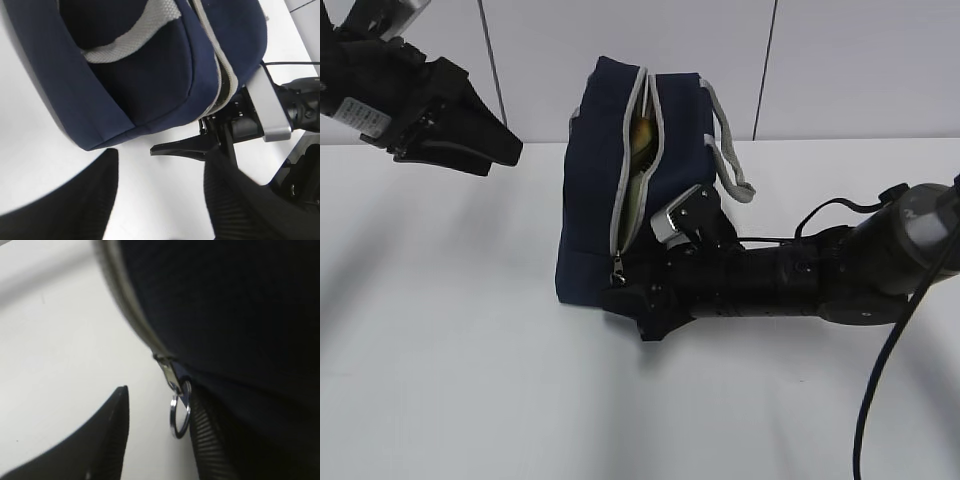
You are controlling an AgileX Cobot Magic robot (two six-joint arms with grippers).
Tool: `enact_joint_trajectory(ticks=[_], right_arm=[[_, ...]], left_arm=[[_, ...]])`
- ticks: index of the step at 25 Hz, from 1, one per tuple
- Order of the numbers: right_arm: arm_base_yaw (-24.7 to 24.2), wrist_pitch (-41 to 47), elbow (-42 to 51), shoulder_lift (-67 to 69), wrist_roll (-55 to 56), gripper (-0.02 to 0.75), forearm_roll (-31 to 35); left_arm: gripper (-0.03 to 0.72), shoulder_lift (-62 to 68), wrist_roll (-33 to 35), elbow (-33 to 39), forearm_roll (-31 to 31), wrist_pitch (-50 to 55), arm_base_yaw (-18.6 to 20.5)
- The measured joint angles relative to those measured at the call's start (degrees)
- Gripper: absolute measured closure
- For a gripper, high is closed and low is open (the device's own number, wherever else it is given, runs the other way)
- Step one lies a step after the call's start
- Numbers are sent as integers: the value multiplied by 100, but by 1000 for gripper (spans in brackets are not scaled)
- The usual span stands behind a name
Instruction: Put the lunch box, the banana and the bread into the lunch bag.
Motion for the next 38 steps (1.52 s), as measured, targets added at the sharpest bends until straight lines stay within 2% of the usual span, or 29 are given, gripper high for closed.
enact_joint_trajectory(ticks=[5,14,20,28,32,38], right_arm=[[0,76,0,0,-21,503,22],[0,438,0,0,-113,519,158],[0,461,0,0,-225,643,348],[0,309,0,0,-259,676,317],[0,299,0,0,-259,752,254],[0,299,0,0,-246,754,73]], left_arm=[[296,0,0,0,0,0,0],[296,0,0,0,0,0,0],[296,0,0,0,0,0,0],[296,0,0,0,-11,0,0],[296,0,0,0,-11,0,0],[296,0,0,4,-11,23,0]])
